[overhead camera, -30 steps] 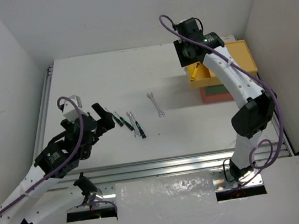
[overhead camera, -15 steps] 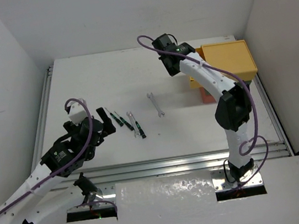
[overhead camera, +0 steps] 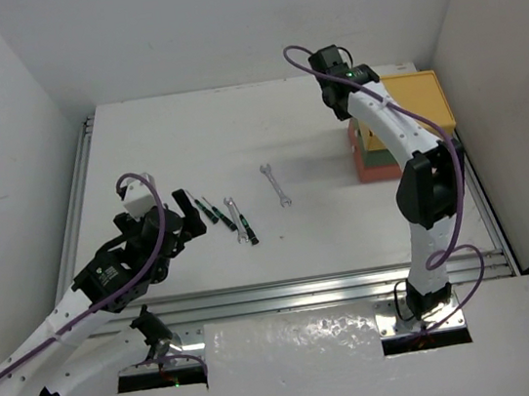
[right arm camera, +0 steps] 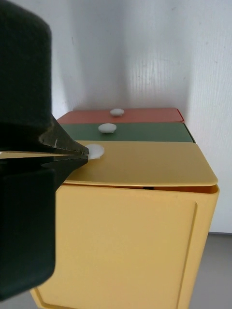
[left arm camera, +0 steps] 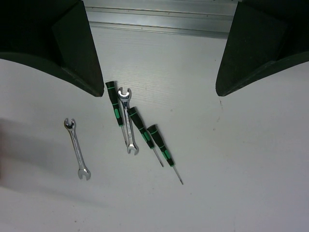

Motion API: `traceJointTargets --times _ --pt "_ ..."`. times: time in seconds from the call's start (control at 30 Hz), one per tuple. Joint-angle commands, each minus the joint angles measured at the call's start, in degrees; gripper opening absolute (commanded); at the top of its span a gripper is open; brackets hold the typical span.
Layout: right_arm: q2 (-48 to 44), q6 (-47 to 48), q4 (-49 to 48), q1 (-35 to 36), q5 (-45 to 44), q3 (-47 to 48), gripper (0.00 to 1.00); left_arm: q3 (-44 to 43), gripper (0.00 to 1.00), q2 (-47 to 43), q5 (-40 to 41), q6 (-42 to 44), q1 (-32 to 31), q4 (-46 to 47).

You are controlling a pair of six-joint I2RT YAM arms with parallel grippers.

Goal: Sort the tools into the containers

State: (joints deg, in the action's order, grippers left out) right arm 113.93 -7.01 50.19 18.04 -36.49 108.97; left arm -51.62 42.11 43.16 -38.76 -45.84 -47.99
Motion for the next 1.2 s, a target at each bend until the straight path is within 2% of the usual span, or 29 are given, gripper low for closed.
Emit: traceJointTargets --times 0.0,0.57,0.7,0.77,0.9,0.93,0.97,1.03,1.1,1.13,1.17 --pt "-1.9 2.9 -2.7 0.2 -1.8 -1.1 0.0 0.1 1.0 -0.8 -0.4 1.2 -0.6 2.2" --pt "-3.6 6.0 -4.6 -0.5 -5.6 -5.6 0.02 0.6 1.0 -1.5 -1.7 2.1 -0.6 3.2" --pt "-4.2 5.9 -3.8 -0.4 -3.6 -5.1 0.05 0.6 1.0 -1.4 -1.8 2.1 -0.6 3.2" --pt "-5.2 6.2 -4.1 -0.2 -2.4 -6.0 0.16 0.6 1.0 -1.3 -1.8 2.1 -0.6 3.3" --pt "-7.8 6.5 -4.1 1.7 6.2 -8.0 0.19 0.3 1.0 -0.1 -3.1 2.2 -0.6 4.3" --pt "-9.2 4.6 -2.6 3.0 8.7 -7.4 0.18 0.2 1.0 0.9 -5.5 1.9 -0.6 5.0" --pt "-10.2 3.2 -1.9 3.4 13.2 -7.3 0.19 0.3 1.0 1.7 -7.4 1.9 -0.6 7.8" --pt "-13.9 0.1 -1.1 4.6 13.7 -8.4 0.27 1.2 1.0 3.7 -13.2 2.0 -0.6 11.7" --pt "-16.7 -0.6 -2.8 5.7 12.9 -12.3 0.3 1.4 1.0 5.3 -18.6 2.0 -0.6 17.3" --pt "-17.8 -1.2 -2.6 6.0 13.6 -13.4 0.35 1.3 1.0 7.0 -20.1 1.7 -0.6 19.2" --pt "-20.1 -2.0 -2.2 6.4 14.8 -14.6 0.37 1.4 1.0 7.9 -21.9 1.6 -0.6 24.4"
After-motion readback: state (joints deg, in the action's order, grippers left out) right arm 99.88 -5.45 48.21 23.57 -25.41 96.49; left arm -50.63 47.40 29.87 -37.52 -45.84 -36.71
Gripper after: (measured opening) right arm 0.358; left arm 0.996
